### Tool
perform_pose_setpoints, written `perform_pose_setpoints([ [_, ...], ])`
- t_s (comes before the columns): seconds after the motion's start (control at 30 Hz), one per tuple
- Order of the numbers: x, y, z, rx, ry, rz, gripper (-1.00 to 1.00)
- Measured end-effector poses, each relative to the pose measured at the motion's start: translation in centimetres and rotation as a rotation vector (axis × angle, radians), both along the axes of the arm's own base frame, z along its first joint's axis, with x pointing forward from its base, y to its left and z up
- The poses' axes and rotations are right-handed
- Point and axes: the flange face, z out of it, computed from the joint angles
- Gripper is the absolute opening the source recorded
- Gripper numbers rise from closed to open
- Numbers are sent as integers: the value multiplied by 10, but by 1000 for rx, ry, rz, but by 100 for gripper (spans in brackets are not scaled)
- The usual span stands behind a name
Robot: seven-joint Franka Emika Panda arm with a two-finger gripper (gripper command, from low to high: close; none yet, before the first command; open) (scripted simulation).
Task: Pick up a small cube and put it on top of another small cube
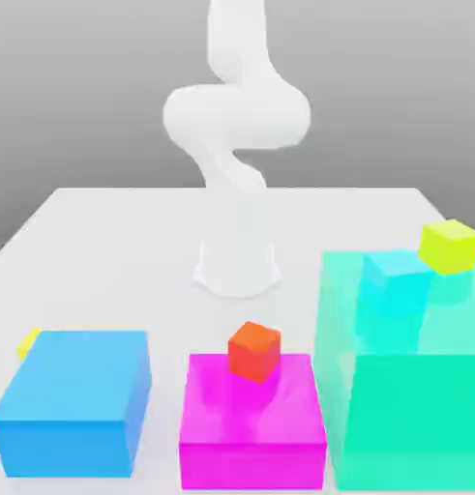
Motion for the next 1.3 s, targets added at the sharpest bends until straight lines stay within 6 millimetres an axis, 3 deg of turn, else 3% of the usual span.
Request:
perform_pose_setpoints([
  [0.07, 22, -33, -44, 56, 63, -135, 0],
  [0.17, 38, -83, -109, 137, 146, -331, 0],
  [0.33, 31, -166, -220, 273, 268, -664, 0],
  [0.47, -3, -221, -308, 385, 355, -938, 0],
  [0.6, -63, -266, -391, 504, 431, -1236, 0],
  [0.7, -112, -278, -449, 589, 487, -1442, 0],
  [0.73, -118, -277, -463, 601, 499, -1469, 0],
  [0.9, -123, -277, -518, 610, 510, -1496, 0],
  [0.93, -123, -276, -528, 610, 510, -1496, -100],
  [1.17, -123, -276, -529, 610, 509, -1497, -100],
  [1.3, -123, -277, -495, 610, 509, -1497, -100],
])
